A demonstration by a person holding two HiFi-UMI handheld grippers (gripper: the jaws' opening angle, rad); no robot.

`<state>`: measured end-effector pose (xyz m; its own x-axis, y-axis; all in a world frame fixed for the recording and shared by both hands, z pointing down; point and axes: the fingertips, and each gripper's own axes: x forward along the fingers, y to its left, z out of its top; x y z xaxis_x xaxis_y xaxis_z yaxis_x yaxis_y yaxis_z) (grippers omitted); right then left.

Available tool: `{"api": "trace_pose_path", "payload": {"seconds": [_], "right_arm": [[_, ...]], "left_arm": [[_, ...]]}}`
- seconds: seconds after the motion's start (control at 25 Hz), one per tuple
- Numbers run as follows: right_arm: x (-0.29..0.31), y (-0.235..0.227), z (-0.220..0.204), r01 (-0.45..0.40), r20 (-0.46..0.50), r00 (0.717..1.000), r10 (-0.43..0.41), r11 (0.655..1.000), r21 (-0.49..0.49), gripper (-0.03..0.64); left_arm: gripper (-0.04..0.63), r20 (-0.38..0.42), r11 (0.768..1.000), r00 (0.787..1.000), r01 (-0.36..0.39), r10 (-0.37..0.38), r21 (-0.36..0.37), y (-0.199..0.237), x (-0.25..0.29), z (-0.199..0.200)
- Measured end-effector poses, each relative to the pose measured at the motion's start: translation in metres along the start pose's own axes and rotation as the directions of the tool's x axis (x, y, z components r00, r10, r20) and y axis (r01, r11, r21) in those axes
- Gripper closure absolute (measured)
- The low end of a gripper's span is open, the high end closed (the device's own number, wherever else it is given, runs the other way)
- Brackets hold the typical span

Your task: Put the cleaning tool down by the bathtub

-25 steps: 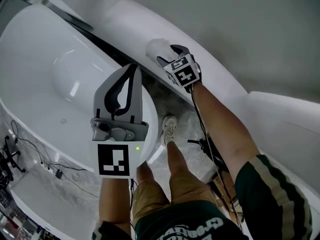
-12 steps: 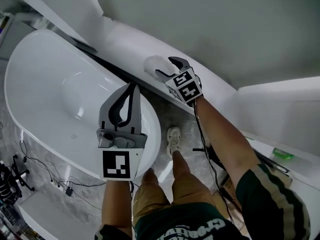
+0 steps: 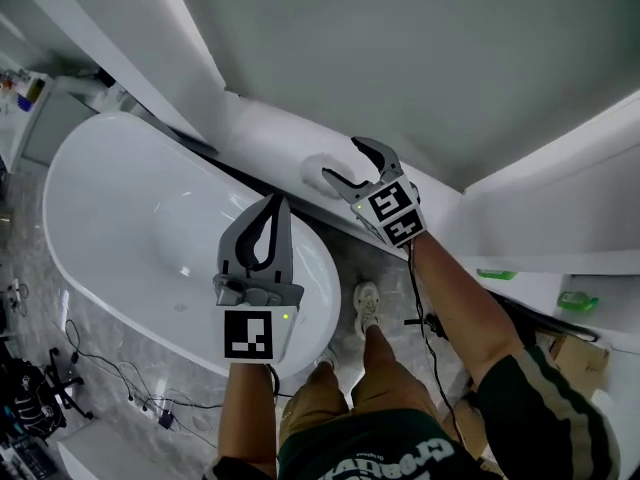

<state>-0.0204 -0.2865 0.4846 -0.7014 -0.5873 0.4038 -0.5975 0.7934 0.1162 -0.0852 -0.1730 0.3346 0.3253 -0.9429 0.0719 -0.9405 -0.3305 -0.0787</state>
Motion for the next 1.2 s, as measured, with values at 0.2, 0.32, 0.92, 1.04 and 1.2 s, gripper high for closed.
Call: {"api": "trace_pose_path", "payload": {"seconds": [0.2,0.32,0.92,1.04,1.2], "right_arm": [[-0.057,0.022,0.071,0.005,0.154,0.988,-0.009,1.000,0.025,0.319],[-0.088,0.044,0.118,-0.008,0.239,0.971,0.003,1.000,0.019,0.319],[-0.221,0.132,0.273,0.008,0.487,0.872,0.039,0.996,-0.094,0.323],[-0.235,0.148,0.291,0.019,0.486,0.872,0.057,0.989,-0.150,0.324],[-0.250,0.163,0.308,0.033,0.504,0.861,0.063,0.983,-0.178,0.333]], "left_arm": [[0.588,0.017,1.000,1.000,0.016,-0.016,0.017,-0.003,-0.022,0.029],[0.588,0.041,1.000,0.999,0.021,-0.022,0.019,0.003,-0.035,0.054],[0.588,0.125,0.995,0.991,0.026,-0.038,0.095,0.009,-0.109,0.157],[0.588,0.131,0.994,0.990,0.039,-0.053,0.103,0.005,-0.123,0.175],[0.588,0.153,0.990,0.987,0.029,-0.050,0.139,0.010,-0.143,0.196]]}}
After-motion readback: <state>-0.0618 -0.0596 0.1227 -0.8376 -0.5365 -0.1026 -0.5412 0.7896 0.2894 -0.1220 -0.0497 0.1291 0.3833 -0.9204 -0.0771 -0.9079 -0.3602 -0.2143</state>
